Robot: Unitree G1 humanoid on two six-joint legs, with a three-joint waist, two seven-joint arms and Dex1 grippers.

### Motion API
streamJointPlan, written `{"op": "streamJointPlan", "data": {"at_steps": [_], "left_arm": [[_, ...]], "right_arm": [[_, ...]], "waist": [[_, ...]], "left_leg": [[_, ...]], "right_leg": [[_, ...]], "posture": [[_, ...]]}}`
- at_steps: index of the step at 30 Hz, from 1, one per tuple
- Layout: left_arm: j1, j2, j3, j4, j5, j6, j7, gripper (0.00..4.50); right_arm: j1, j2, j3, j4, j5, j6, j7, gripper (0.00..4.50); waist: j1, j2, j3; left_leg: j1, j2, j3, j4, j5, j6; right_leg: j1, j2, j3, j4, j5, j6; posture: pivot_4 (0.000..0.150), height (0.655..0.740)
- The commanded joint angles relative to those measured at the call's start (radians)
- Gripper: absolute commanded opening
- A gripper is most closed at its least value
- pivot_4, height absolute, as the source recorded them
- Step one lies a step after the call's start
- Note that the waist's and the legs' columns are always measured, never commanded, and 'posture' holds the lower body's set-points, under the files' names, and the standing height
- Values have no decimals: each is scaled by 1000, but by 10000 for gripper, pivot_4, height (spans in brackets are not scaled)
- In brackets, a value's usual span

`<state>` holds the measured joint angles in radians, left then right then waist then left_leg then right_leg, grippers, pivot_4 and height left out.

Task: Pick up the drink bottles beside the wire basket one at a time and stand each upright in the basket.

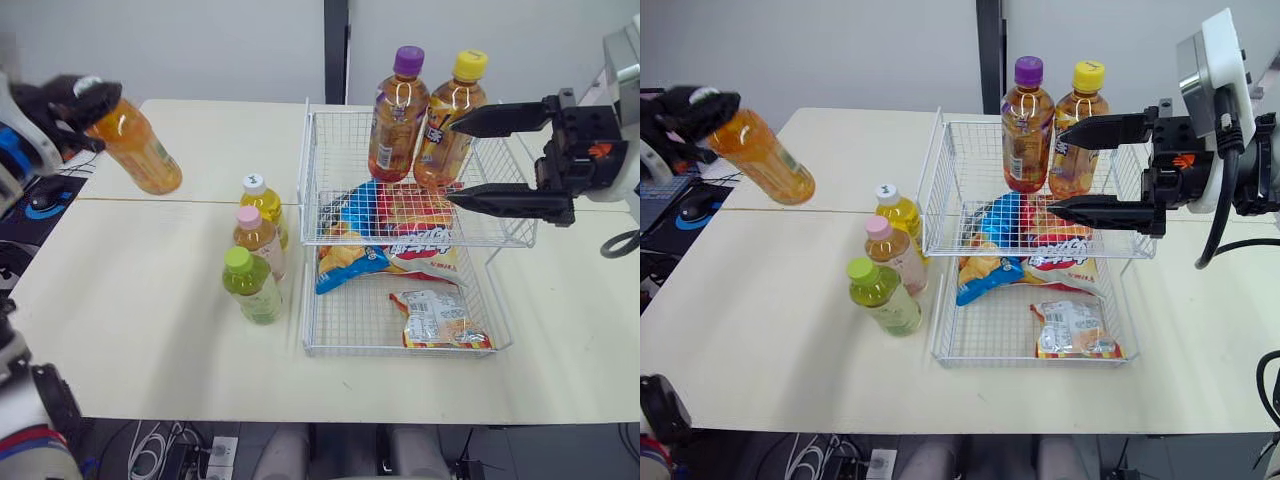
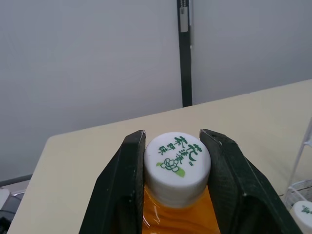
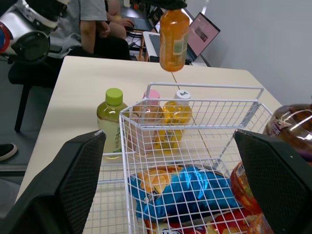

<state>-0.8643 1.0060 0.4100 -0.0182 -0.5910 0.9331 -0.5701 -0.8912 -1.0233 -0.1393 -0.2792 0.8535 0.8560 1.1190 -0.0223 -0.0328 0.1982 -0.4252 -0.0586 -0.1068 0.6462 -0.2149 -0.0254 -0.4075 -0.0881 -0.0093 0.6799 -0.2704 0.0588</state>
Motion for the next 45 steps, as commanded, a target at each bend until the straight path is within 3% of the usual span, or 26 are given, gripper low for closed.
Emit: {"op": "streamJointPlan", "data": {"at_steps": [1,9,16,29,45], "left_arm": [[-177,46,-54,77,-26,-5,-85,13560],[-621,-14,-257,388,28,-19,-276,13558],[-858,-151,-369,628,107,-77,-436,13558],[-971,-390,-425,864,224,-170,-569,13558],[-892,-491,-452,934,346,-286,-608,13558]], "right_arm": [[6,-35,-54,-13,-7,-21,7,45000],[70,-108,-145,-21,-5,-11,-21,45000],[150,-120,-219,-77,28,18,-76,45000],[244,-149,-328,-151,91,65,-161,45000],[262,-173,-343,-151,121,61,-196,45000]], "waist": [[-1,0,0],[-10,0,0],[-11,0,1],[-13,-1,1],[-10,-1,1]], "left_leg": [[0,0,0,0,0,0],[-1,0,2,0,0,0],[-2,0,5,0,0,0],[-3,0,5,0,0,0],[-4,-1,5,0,0,0]], "right_leg": [[0,0,0,0,0,0],[-1,0,0,0,0,1],[-2,0,1,1,-1,1],[-3,0,1,1,-1,1],[-3,0,1,1,-1,1]], "posture": [[1500,7400],[1500,7400],[1500,7400],[1500,7400],[1500,7400]]}}
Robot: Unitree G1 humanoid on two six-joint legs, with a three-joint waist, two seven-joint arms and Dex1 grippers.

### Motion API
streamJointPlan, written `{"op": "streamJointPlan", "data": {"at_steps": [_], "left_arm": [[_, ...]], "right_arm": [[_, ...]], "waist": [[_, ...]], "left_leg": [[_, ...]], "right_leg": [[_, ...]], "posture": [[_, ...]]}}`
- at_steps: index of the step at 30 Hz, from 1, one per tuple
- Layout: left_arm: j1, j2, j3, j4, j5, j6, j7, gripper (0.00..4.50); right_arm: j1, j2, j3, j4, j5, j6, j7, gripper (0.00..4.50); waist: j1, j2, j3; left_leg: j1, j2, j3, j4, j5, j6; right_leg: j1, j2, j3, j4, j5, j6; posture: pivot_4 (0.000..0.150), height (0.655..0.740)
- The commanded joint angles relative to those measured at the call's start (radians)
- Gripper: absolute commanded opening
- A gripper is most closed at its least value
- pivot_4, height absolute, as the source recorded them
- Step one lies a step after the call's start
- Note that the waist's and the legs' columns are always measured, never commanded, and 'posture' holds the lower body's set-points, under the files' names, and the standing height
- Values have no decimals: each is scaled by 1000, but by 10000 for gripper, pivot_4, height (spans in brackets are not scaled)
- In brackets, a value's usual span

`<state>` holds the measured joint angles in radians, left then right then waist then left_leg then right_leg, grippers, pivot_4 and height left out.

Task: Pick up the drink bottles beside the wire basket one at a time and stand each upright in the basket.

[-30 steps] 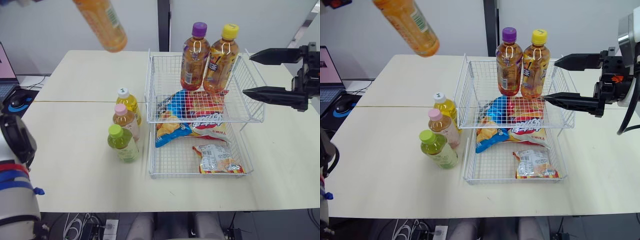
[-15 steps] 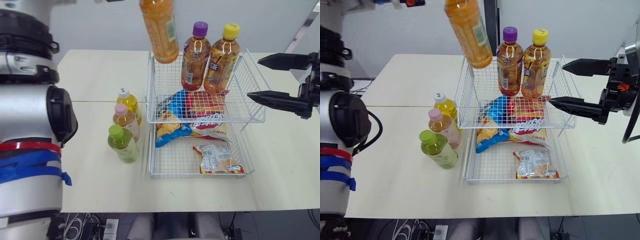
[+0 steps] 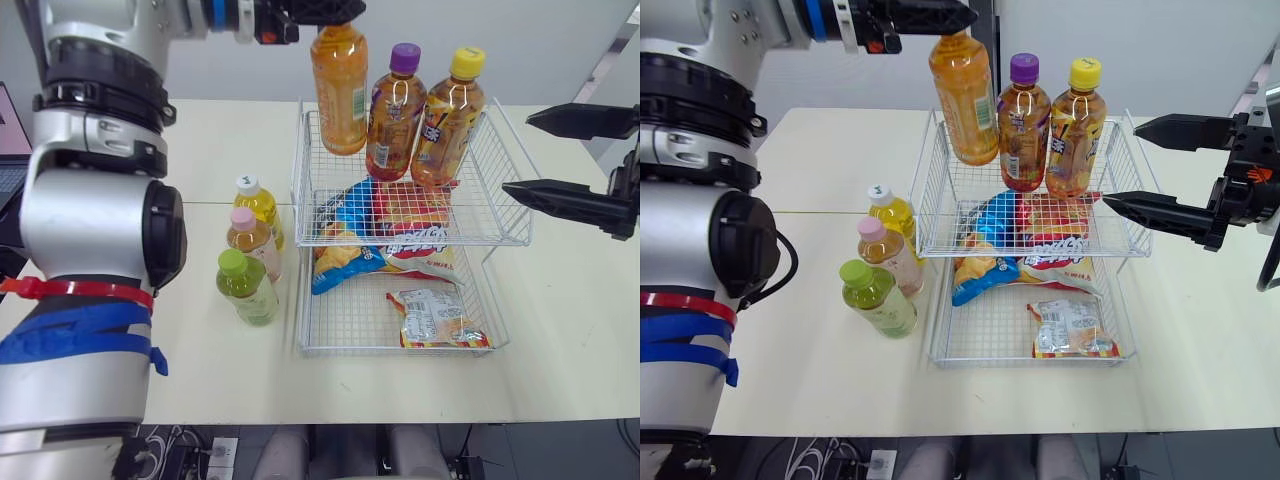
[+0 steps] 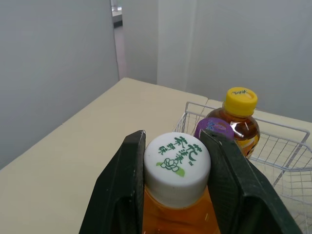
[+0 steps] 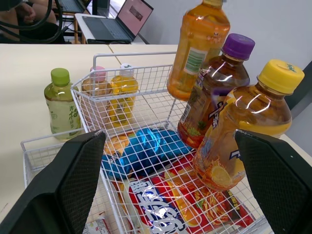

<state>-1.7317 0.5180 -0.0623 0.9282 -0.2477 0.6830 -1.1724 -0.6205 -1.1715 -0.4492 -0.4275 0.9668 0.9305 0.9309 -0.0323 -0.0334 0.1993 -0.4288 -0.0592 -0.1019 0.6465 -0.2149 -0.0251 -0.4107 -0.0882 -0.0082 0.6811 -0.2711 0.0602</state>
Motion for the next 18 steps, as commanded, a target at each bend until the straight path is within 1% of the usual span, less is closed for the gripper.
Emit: {"op": "streamJointPlan", "data": {"at_steps": [1,7,9,10,11,17,18], "left_arm": [[-19,-7,17,-8,9,-41,-10,13558],[-17,-21,19,18,27,-32,-21,13558],[-17,-21,15,22,36,-43,-36,20738],[-17,-21,15,22,37,-46,-42,22500],[-17,-21,15,22,38,-47,-46,25386],[-21,2,12,-17,36,-28,-88,44130],[-22,11,12,-31,35,-22,-95,44824]], "right_arm": [[-8,-26,-32,-1,3,-17,-7,45000],[-6,-29,-30,1,0,-20,-9,45000],[-6,-30,-28,3,-2,-21,-8,45000],[-5,-30,-27,4,-4,-22,-8,45000],[-5,-30,-26,4,-5,-23,-7,45000],[-5,-31,-22,4,-7,-26,-7,45000],[-7,-32,-22,5,-8,-27,-8,45000]], "waist": [[0,0,0],[0,0,0],[0,0,0],[0,0,0],[0,0,0],[-1,0,0],[-1,0,0]], "left_leg": [[0,0,0,0,0,0],[0,0,0,0,0,0],[0,0,0,0,0,0],[0,0,0,0,0,0],[0,0,0,0,0,0],[0,0,0,0,0,0],[0,0,0,0,0,0]], "right_leg": [[0,0,0,0,0,0],[0,0,0,0,0,0],[0,0,0,0,0,0],[0,0,0,0,0,0],[0,0,0,0,0,0],[0,0,0,0,0,0],[0,0,0,0,0,0]], "posture": [[1500,7400],[1500,7400],[1500,7400],[1500,7400],[1500,7400],[1500,7400],[1500,7400]]}}
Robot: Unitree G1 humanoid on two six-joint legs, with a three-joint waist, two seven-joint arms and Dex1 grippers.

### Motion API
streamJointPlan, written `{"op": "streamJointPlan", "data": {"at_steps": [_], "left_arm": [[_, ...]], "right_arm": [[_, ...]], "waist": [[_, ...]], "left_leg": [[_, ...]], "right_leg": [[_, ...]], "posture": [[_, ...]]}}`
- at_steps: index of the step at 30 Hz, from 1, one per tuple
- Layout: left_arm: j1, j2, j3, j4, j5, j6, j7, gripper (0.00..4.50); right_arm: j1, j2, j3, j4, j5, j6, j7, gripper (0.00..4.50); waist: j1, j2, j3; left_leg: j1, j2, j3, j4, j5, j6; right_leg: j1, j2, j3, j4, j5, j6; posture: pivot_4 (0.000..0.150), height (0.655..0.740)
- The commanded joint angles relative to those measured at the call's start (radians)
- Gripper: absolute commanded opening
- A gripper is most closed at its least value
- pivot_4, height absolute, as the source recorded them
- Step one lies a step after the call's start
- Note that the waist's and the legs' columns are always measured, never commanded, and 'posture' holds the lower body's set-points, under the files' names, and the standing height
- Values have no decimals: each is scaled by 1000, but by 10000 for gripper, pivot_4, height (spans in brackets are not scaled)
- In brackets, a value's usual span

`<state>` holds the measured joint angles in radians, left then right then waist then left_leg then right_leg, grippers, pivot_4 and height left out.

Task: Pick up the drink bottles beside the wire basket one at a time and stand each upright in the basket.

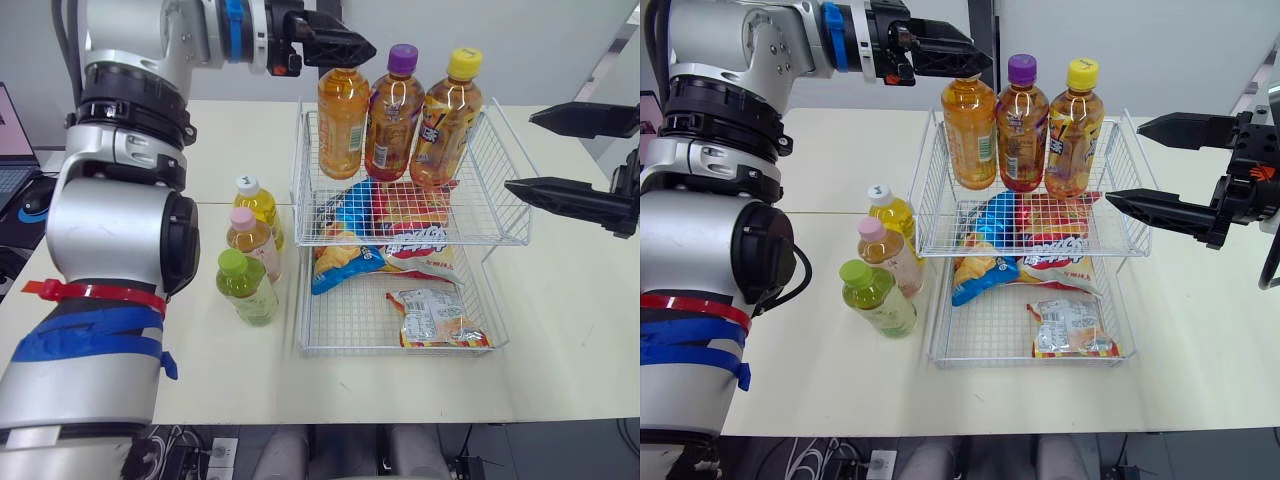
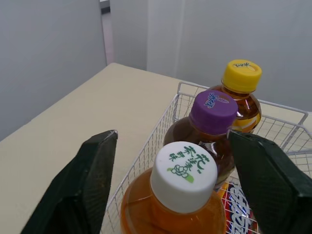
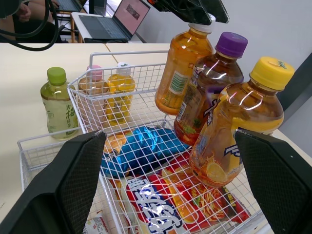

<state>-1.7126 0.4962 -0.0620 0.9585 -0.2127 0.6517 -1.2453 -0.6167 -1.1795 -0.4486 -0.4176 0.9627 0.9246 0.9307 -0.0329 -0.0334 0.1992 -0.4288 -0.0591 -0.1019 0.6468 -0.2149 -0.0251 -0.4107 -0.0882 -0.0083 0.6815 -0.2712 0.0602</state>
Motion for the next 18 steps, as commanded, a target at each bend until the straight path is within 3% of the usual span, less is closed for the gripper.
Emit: {"op": "streamJointPlan", "data": {"at_steps": [1,7,11,18], "left_arm": [[-45,44,16,-76,-4,20,-28,44824],[-23,138,75,-224,-54,104,-23,44824],[69,189,146,-393,-65,121,111,44824],[395,344,269,-784,-88,197,258,44824]], "right_arm": [[-12,-25,-23,-4,-5,-22,-7,45000],[-9,-24,-21,1,-32,-53,-5,45000],[6,-11,-10,8,-85,-122,16,45000],[-17,15,55,60,-140,-244,79,45000]], "waist": [[-1,0,0],[-2,0,0],[-1,1,0],[-5,1,-1]], "left_leg": [[0,0,0,0,0,0],[0,0,0,0,0,0],[0,0,-2,0,0,0],[4,1,-4,0,0,0]], "right_leg": [[0,0,0,0,0,0],[0,0,0,0,0,0],[0,0,0,0,0,0],[2,0,2,1,0,0]], "posture": [[1500,7400],[1500,7400],[1500,7400],[1500,7400]]}}
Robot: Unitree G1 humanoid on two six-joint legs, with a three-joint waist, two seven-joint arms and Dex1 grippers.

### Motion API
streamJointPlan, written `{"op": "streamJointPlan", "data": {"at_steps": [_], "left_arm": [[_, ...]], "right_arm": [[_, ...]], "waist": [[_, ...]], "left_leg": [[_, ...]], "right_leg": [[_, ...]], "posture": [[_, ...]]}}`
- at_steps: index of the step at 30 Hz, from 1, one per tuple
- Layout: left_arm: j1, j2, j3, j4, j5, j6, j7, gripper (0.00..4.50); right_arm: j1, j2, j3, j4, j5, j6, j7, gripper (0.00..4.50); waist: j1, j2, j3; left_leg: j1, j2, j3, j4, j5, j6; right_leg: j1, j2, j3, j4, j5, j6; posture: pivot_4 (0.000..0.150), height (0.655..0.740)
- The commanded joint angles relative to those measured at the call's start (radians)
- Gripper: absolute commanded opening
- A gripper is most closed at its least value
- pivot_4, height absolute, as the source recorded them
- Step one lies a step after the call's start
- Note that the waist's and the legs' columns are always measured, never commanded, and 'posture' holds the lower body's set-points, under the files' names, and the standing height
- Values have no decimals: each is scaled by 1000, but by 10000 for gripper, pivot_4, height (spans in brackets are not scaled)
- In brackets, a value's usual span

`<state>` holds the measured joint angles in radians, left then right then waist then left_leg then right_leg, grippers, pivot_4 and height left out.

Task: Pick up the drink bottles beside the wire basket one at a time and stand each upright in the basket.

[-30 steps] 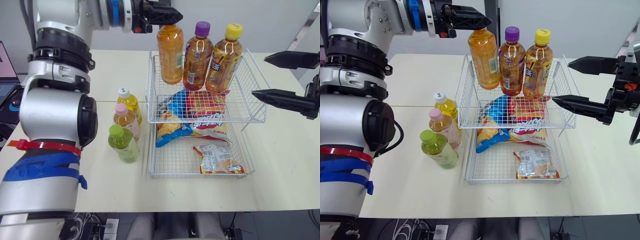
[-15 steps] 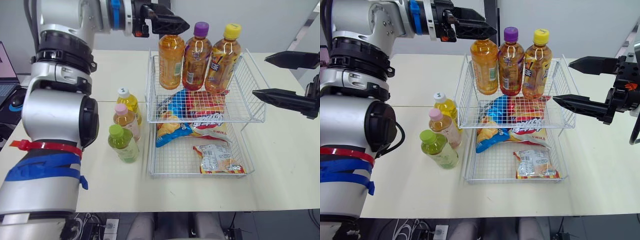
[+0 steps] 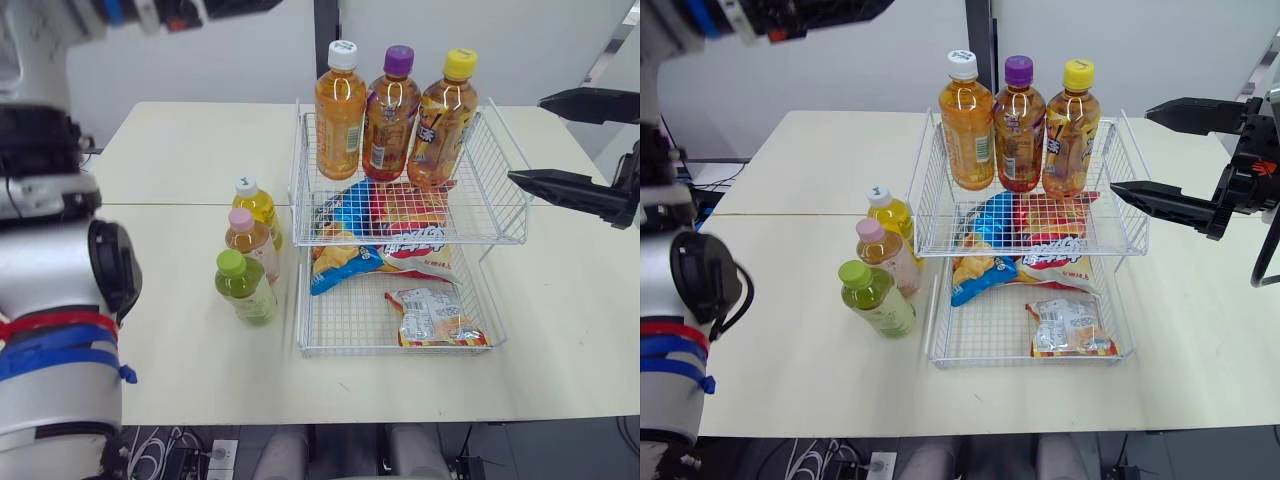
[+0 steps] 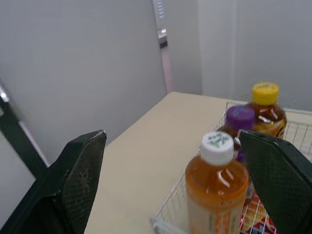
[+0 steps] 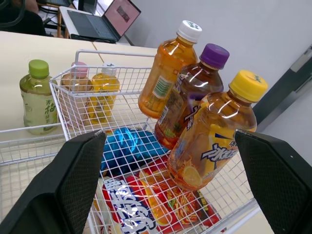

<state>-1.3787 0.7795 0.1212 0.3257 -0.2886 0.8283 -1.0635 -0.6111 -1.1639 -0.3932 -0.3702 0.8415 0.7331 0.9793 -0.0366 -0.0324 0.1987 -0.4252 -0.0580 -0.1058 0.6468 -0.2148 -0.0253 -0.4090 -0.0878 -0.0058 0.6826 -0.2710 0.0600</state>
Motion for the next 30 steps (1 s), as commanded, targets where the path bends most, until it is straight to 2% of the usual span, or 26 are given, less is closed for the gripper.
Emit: {"op": "streamJointPlan", "data": {"at_steps": [1,5,7,10,14,17,23,27,30], "left_arm": [[141,87,137,-226,-25,47,100,44824],[384,147,300,-462,-101,186,155,44824],[548,186,376,-576,-139,226,129,44824],[701,211,476,-658,-193,273,126,44824],[981,215,672,-784,-282,364,64,44824],[1140,145,804,-901,-367,456,72,44824],[1235,-51,906,-1135,-527,559,222,44824],[1274,-191,911,-1261,-616,555,355,44824],[1308,-323,805,-1355,-625,484,520,44824]], "right_arm": [[-29,4,13,21,-19,-64,44,45000],[-71,30,77,52,-24,-99,89,45000],[-112,60,126,70,-26,-116,121,45000],[-159,100,178,89,-29,-129,165,45000],[-223,146,263,107,6,-91,264,45000],[-256,176,308,120,10,-77,318,45000],[-267,204,335,131,-18,-87,350,45000],[-272,211,337,135,-27,-85,357,45000],[-275,216,335,134,-34,-82,359,45000]], "waist": [[-2,0,0],[-9,0,0],[-8,0,0],[-5,0,0],[0,0,0],[4,0,0],[22,0,0],[22,0,-1],[24,3,-3]], "left_leg": [[0,0,0,0,0,0],[0,0,0,0,0,0],[0,0,0,0,0,0],[2,1,0,0,0,0],[3,1,0,-1,0,0],[5,1,0,-1,0,0],[6,1,-2,-1,0,0],[7,1,0,-1,0,0],[7,2,0,-1,0,0]], "right_leg": [[0,0,0,0,0,0],[-1,0,1,-1,0,0],[0,0,1,-1,0,0],[2,0,0,-1,0,0],[3,0,0,-2,1,-1],[3,0,0,-3,1,-1],[6,-1,-1,-3,1,-1],[6,-1,0,-3,1,-2],[5,-1,0,-3,2,-3]], "posture": [[1500,7400],[1500,7400],[1500,7400],[1500,7400],[1500,7400],[1500,7400],[1500,7400],[1500,7400],[1500,7400]]}}
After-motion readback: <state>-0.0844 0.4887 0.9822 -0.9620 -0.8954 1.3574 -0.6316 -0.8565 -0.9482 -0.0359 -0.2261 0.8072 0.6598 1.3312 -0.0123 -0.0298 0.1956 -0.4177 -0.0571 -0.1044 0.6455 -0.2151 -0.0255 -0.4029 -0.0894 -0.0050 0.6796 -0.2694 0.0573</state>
